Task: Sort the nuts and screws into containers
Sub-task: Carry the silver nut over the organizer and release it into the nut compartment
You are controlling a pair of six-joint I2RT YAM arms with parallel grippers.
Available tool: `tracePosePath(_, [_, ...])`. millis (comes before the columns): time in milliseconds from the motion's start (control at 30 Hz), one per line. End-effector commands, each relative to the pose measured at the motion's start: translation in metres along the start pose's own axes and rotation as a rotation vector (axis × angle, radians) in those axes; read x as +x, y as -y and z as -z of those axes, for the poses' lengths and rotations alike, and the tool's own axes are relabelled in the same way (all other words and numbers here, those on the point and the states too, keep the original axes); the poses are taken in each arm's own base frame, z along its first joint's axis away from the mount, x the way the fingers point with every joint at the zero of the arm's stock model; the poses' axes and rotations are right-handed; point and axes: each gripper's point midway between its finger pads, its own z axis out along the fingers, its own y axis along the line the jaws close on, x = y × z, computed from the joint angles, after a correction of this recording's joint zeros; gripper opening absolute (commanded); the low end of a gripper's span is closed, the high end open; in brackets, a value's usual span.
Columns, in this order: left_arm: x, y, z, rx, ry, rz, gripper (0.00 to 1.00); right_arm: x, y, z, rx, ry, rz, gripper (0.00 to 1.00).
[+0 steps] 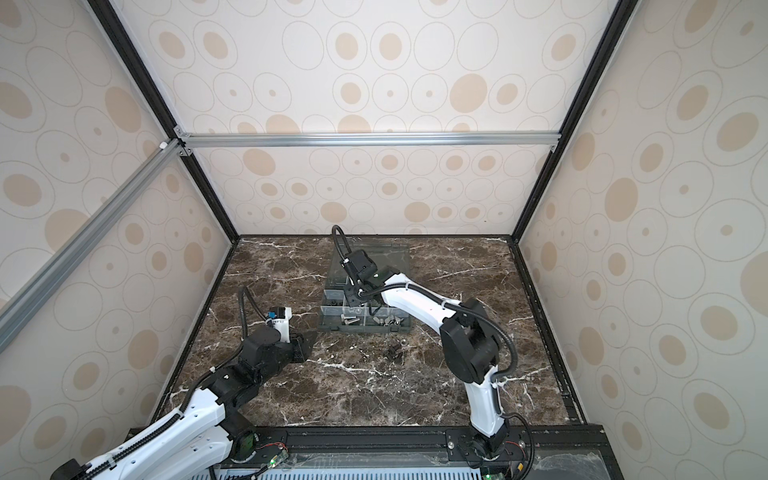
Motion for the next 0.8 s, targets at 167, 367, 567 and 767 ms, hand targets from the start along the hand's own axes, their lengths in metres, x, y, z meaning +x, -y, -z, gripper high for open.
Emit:
tracePosePath(167, [-0.011,0.004,0.008,0.019,0.041,0.036,0.47,0.000,0.002,-0.025,0.009,-0.058,0.010,0.24])
tracePosePath(367, [-0.010,0.003,0.008,0.017,0.036,0.037,0.47,0.004,0.002,-0.031,0.008,-0.074,0.002,0.34])
tracePosePath(567, [-0.007,0.003,0.005,0.022,0.028,0.045,0.47,0.003,0.003,-0.030,0.009,-0.073,0.001,0.43])
tracePosePath(767, [-0.005,0.004,0.004,0.025,0.021,0.044,0.47,0.002,0.005,-0.021,0.012,-0.063,0.000,0.44])
